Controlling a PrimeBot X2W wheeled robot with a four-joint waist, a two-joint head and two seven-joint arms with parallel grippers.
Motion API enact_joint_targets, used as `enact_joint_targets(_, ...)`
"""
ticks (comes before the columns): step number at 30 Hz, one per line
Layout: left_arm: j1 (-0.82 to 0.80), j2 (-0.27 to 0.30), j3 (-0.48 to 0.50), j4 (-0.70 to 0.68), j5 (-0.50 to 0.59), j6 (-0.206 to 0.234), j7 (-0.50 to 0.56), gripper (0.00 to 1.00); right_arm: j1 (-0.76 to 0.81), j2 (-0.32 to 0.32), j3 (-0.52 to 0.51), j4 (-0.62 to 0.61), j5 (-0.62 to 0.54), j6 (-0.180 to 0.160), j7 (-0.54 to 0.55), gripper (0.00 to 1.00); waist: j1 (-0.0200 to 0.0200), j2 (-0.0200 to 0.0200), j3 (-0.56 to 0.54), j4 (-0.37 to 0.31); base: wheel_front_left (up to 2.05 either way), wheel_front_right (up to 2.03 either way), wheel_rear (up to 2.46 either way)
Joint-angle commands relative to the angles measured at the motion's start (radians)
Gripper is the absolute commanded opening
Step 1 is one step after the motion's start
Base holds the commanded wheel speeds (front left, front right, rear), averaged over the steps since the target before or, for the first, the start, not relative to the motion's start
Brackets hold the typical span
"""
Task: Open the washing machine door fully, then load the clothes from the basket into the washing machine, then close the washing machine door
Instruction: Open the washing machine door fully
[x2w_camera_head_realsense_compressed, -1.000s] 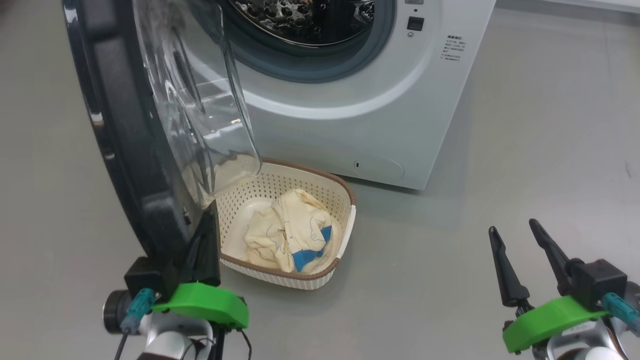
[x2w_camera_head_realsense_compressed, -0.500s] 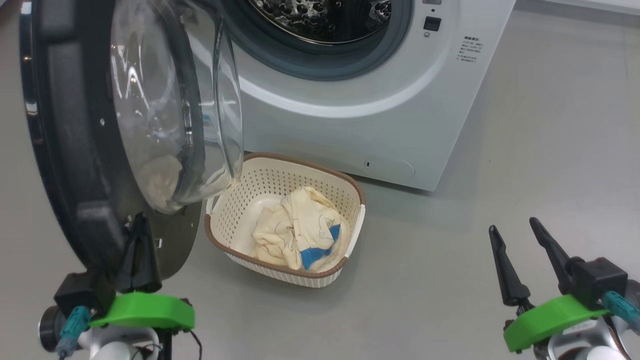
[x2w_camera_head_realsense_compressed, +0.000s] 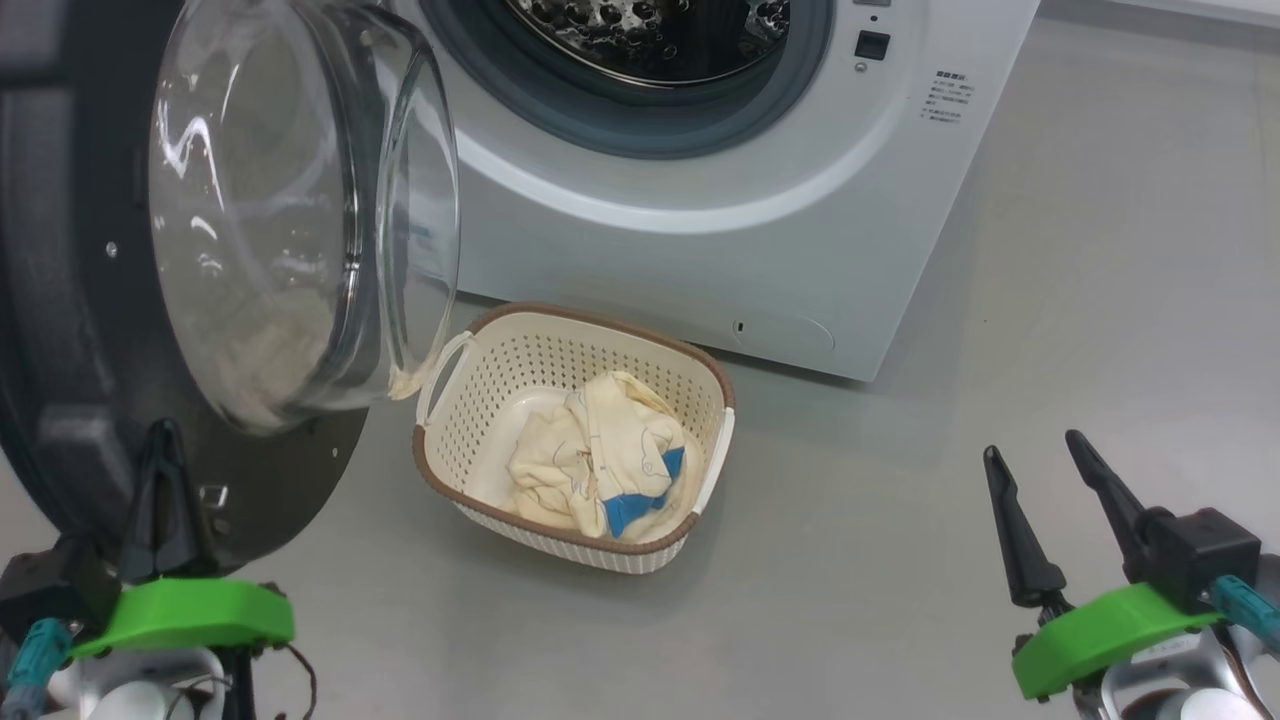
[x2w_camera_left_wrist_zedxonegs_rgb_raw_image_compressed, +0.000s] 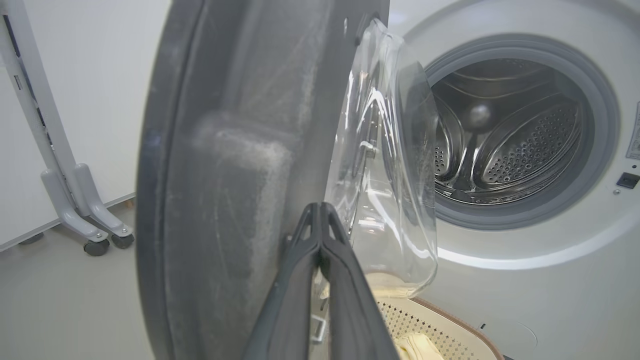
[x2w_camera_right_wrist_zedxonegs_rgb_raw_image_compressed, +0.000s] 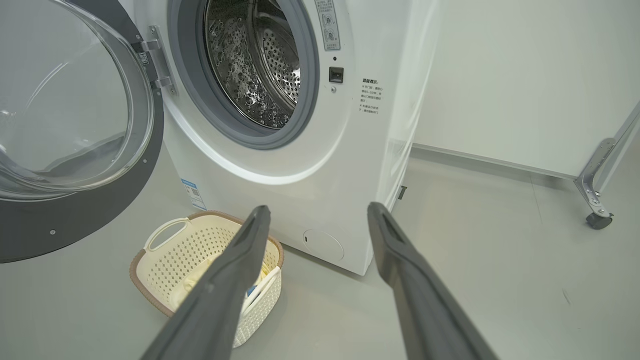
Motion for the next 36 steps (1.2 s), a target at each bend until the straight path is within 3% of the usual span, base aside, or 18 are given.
enact_joint_targets(1, -0.033, 0.048, 0.075, -0.008, -0.007, 0.189, -0.012, 0.0, -0.049, -0.008, 0.017, -0.04, -0.004, -0.003, 0.003, 1.0, 0.0, 0.0, -0.001, 0.002, 0.0, 0.0, 0.0)
enact_joint_targets(9, -0.064, 0.068, 0.124, 0.072, -0.01, 0.148, -0.014, 0.0, -0.057, -0.008, 0.017, -0.05, -0.005, -0.003, 0.017, 1.0, 0.0, 0.0, 0.003, 0.0, 0.0, 0.0, 0.0)
enact_joint_targets(36, -0.313, 0.168, 0.298, 0.499, -0.007, -0.049, -0.014, 0.0, -0.074, -0.008, 0.012, -0.051, 0.011, -0.003, 0.035, 1.0, 0.0, 0.0, 0.033, -0.05, 0.0, 0.0, 0.0)
